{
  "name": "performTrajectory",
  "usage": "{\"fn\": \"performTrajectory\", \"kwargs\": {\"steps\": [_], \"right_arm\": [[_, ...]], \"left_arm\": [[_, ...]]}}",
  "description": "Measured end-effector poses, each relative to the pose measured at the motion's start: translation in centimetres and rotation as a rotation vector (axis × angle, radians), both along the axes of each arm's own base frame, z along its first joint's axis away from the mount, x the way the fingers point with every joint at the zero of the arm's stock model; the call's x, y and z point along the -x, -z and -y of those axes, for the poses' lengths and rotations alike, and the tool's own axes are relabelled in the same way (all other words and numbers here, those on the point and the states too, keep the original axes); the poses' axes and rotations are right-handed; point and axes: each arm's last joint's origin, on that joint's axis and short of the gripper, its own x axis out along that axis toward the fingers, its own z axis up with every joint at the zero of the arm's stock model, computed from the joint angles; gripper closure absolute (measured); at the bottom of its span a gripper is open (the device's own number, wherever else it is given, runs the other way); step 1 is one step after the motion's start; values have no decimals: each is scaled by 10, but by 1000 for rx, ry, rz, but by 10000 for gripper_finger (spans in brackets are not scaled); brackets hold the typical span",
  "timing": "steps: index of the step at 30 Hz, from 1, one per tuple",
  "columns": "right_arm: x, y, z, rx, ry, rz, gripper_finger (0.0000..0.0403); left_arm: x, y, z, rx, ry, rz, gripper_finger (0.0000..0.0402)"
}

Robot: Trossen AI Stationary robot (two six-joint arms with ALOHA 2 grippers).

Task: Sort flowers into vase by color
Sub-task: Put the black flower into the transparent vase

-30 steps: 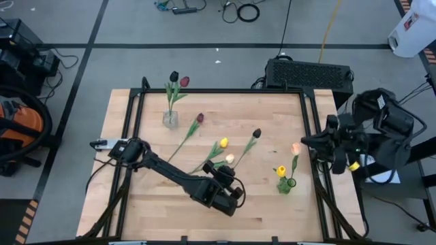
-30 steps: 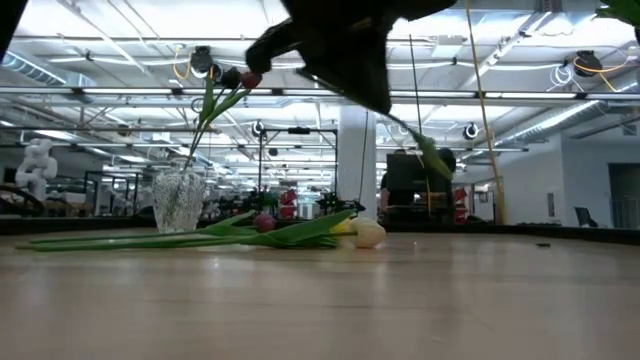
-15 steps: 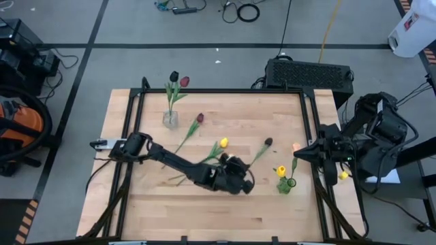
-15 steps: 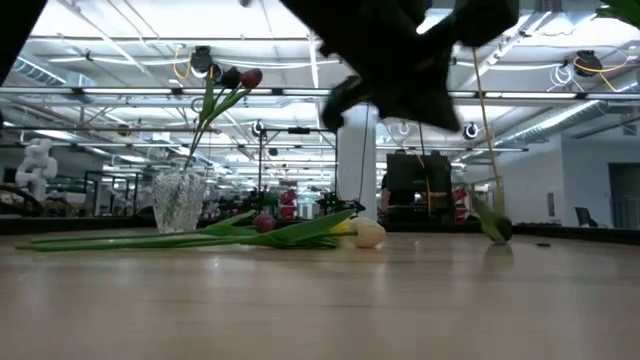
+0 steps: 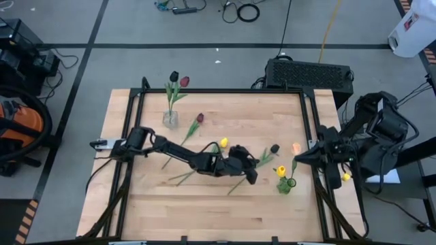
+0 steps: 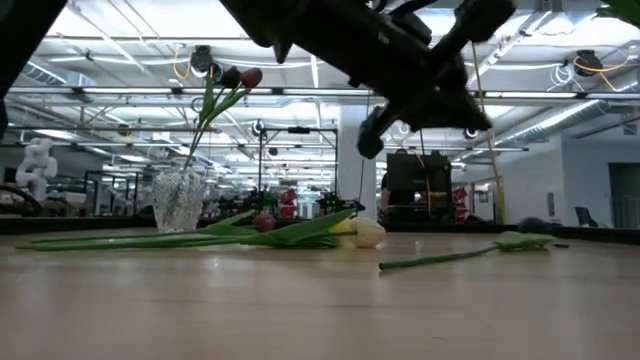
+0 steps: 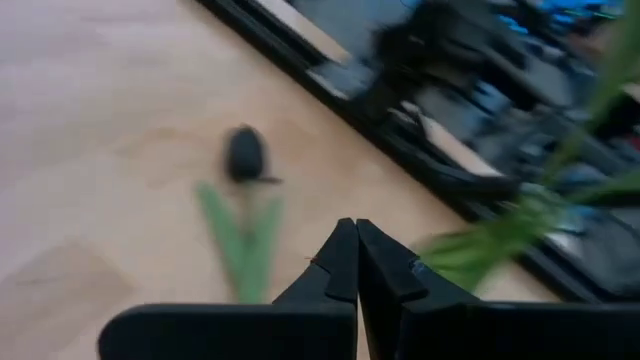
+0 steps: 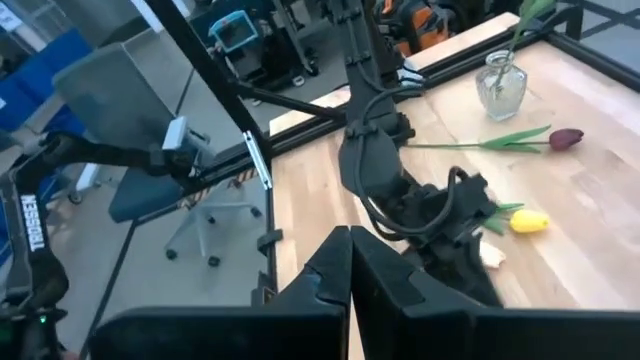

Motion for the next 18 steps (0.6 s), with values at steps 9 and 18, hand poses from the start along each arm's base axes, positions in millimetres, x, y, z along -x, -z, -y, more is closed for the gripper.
{"fn": "performTrajectory", "kwargs": {"steps": [9, 18], "right_arm": [[6, -3, 7, 47, -52, 9, 403], [7, 0, 9, 54, -60, -17, 403]], "left_arm": [[-12, -21, -15, 42, 37, 61, 351], [-17, -25, -42, 94, -37, 91, 224]]}}
